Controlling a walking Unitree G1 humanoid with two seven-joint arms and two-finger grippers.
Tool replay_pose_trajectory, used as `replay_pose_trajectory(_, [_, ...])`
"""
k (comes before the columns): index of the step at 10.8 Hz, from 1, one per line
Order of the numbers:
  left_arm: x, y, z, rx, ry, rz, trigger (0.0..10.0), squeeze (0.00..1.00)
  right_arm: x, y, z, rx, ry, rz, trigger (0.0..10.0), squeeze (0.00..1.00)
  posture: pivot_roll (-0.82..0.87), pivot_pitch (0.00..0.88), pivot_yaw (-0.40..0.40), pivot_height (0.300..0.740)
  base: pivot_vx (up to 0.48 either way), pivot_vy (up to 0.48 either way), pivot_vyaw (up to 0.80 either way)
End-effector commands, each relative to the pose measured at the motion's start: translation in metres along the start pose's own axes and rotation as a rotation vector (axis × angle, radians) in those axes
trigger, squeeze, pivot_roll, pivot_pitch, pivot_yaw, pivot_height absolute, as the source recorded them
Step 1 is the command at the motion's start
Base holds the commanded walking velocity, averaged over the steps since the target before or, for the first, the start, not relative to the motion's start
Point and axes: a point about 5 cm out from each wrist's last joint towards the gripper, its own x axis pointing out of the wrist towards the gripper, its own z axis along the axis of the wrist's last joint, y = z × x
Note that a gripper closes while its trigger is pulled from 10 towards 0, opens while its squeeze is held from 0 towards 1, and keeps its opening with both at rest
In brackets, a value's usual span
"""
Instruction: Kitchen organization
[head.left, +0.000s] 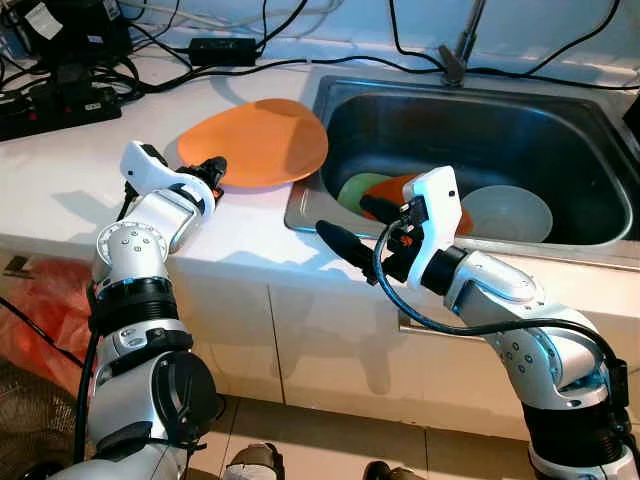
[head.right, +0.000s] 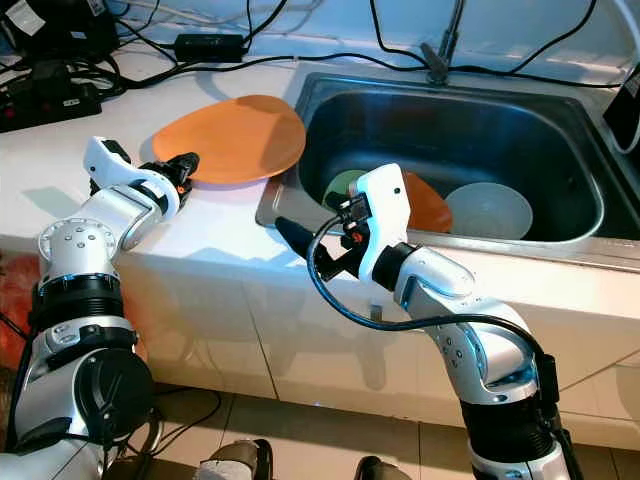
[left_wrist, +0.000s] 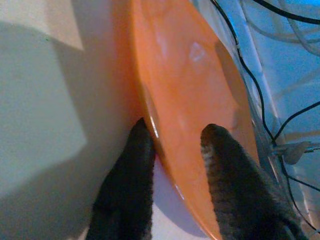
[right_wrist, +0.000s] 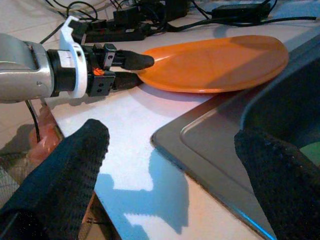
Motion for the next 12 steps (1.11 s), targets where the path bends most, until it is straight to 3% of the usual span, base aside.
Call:
replay_pose_trajectory(1, [0.002,0.001,-0.006,-0.007,0.032,0.015,0.0,0.00,-0.001,0.005,0.000,-0.002,0.007,0.025,10.0,0.00,0.13,0.114,0.037,0.740,0.000,0.000,0.00])
replay_pose_trajectory(8, [0.002,-0.004,-0.008,-0.038,0.012,-0.086,0.0,0.00,-0.001,0.005,-0.003,0.000,0.017,0.025,10.0,0.00,0.13,0.114,0.035,0.740,0.000,0.000,0.00])
replay_pose_trajectory(10, [-0.003,-0.011,-0.007,-0.002,-0.010,-0.210,0.0,0.00,-0.001,0.004,-0.003,0.006,0.011,0.016,10.0,0.00,0.13,0.114,0.035,0.740,0.000,0.000,0.00])
replay_pose_trajectory(12, [-0.009,-0.020,-0.008,-0.023,-0.027,-0.365,0.0,0.00,0.001,-0.004,0.001,0.072,-0.034,-0.034,10.0,0.00,0.13,0.115,0.033,0.740,0.000,0.000,0.00])
